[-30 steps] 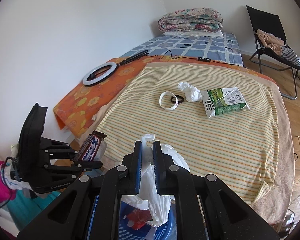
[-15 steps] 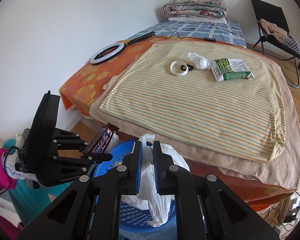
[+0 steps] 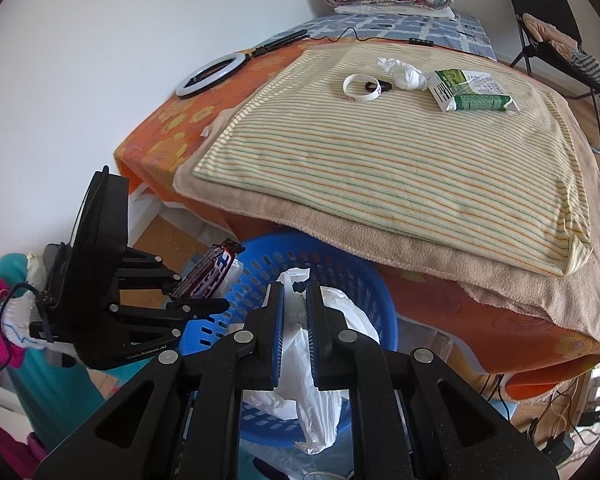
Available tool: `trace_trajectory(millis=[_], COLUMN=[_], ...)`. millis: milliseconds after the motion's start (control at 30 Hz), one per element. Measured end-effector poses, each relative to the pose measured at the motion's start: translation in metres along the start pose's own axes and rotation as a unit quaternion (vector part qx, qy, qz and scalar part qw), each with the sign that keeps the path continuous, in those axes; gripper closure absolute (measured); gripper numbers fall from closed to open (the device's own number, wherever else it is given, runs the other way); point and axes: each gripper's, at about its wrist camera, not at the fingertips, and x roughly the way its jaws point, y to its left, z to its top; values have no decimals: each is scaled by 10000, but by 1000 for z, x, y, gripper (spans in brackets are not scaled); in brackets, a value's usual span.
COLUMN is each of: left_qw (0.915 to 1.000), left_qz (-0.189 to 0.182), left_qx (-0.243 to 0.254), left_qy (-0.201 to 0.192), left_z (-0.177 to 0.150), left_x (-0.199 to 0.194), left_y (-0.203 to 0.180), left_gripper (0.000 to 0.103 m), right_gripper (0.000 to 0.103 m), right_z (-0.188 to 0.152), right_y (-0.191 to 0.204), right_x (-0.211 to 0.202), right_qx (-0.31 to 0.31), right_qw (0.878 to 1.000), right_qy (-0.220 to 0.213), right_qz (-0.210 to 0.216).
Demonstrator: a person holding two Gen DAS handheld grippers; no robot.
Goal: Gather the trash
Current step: 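Carry the Snickers wrapper and white bag over the blue basket with both tools, then open both tools to drop the wrapper and bag into the basket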
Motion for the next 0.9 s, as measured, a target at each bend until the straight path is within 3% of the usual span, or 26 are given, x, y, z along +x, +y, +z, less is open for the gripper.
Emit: trace_trajectory(millis=[433,800,900], left_qw=[9987,9976,9972], left_qz=[91,209,262], left_qx=[-16,43,62], left_qy=[505,658,702], left_z=[-6,-7,-7], left_x=[32,42,44], left_y=[1,-6,-7], left_gripper=[93,93,87], right_gripper=[94,93,93], right_z=[-22,-24,-25], right_y=[-6,-5,-5], right_x=[32,45,47], right_qx=[144,166,171], right_qw=[9985,9969,9963], right_qy=[531,772,839], right_qz=[-7,-46,-90])
